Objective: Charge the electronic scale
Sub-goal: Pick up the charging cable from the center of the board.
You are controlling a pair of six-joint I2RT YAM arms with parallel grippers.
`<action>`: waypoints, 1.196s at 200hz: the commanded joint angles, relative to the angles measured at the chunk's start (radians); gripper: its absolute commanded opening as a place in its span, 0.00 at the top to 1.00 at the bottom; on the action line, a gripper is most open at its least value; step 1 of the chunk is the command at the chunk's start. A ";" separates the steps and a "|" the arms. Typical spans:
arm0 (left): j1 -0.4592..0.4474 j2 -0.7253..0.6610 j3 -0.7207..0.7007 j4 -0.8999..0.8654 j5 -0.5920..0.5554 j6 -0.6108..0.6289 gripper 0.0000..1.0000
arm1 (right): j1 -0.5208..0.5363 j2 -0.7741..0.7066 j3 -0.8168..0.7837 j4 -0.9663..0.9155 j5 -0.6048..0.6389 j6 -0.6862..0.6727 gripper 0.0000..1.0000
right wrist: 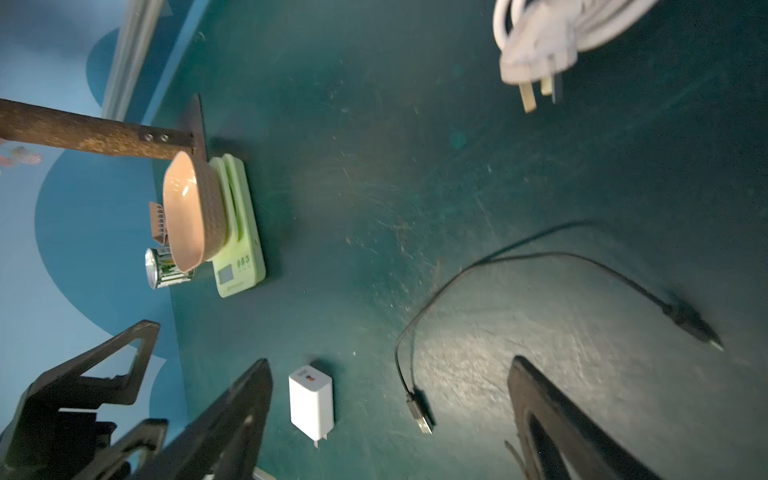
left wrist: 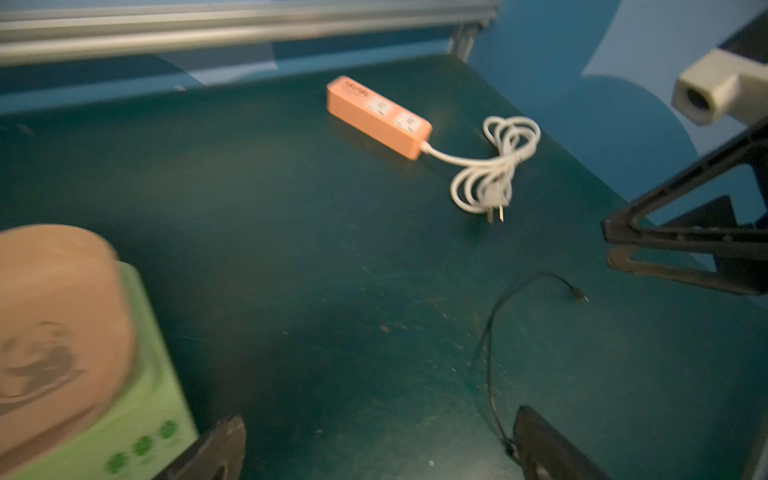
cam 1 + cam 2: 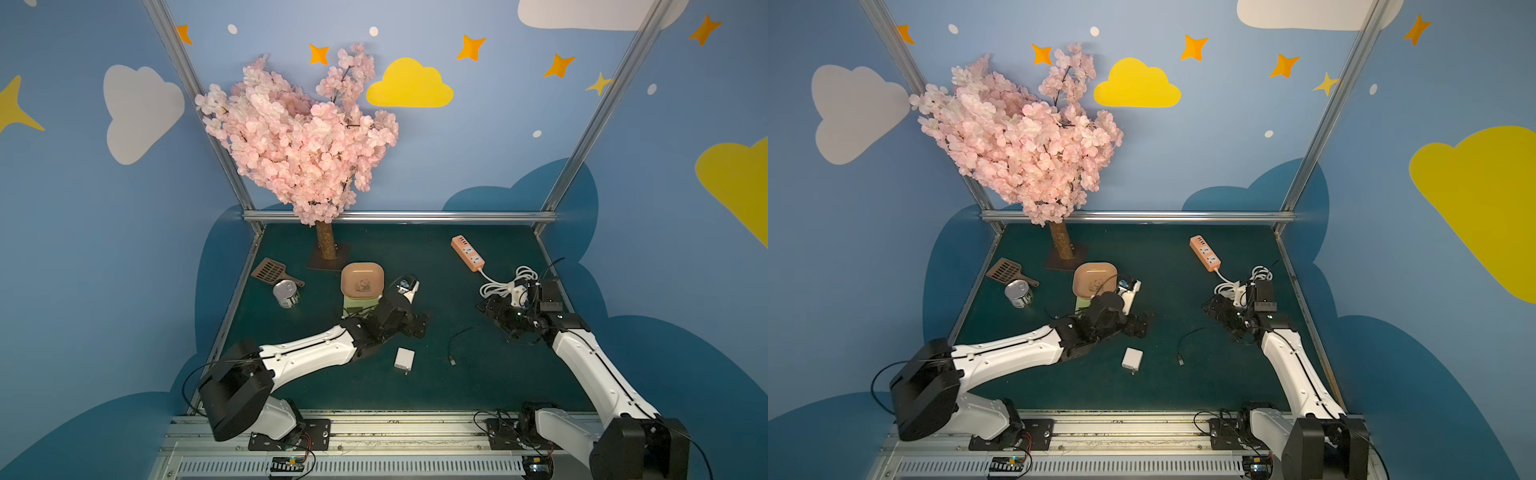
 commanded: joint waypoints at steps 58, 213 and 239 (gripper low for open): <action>-0.180 0.354 0.207 -0.063 -0.005 -0.186 0.15 | 0.003 -0.026 -0.084 -0.084 -0.018 -0.006 0.18; -0.159 0.552 0.388 -0.243 -0.071 -0.233 0.85 | 0.041 0.021 -0.058 0.013 -0.022 -0.031 0.34; -0.133 0.541 0.362 -0.211 -0.042 -0.184 0.94 | 0.053 0.016 -0.060 0.036 -0.035 -0.052 0.35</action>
